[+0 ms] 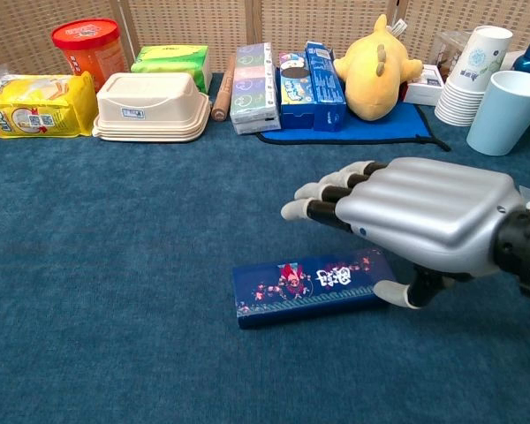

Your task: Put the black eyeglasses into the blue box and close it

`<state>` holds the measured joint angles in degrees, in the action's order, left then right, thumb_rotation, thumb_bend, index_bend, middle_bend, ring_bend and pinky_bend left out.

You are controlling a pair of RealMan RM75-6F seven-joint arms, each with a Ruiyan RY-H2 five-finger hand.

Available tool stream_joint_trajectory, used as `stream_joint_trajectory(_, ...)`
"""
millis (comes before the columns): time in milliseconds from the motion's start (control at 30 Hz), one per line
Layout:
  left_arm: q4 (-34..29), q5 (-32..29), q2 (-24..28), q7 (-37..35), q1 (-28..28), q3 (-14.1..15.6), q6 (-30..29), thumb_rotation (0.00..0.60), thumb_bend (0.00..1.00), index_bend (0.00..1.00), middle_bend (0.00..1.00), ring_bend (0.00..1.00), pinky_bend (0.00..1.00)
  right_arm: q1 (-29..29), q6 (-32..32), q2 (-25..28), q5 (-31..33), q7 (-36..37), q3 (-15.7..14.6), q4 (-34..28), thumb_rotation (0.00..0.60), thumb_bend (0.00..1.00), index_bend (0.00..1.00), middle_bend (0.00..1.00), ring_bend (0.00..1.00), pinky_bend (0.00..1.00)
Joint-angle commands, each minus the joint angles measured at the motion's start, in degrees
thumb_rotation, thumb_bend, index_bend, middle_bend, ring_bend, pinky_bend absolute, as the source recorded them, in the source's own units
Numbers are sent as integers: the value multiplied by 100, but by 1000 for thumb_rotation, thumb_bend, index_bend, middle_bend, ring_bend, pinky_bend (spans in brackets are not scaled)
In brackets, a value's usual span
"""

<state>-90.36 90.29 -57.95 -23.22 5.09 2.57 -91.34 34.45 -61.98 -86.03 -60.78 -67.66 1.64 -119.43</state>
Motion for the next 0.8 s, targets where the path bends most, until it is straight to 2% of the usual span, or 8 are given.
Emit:
stream_joint_trajectory(33,-9,0,3,13,-1,-1,-3,587,281,63,95,70,0,112,13,31,172,-66,-57,-27,600,334,0,33,0,81)
stream_joint_trajectory(567,-16,-68,-6,64,-18,0,70,585,281,63,96,70,0,727,53,-65,1114,-271,-152,80,600,336,0,24,0,80)
stream_joint_trajectory(800,17,-102,-22,31,-14,-5,82,588,281,63,96,70,0,934,-33,-175,1314,-176,-210,165,600,335,0,24,0,80)
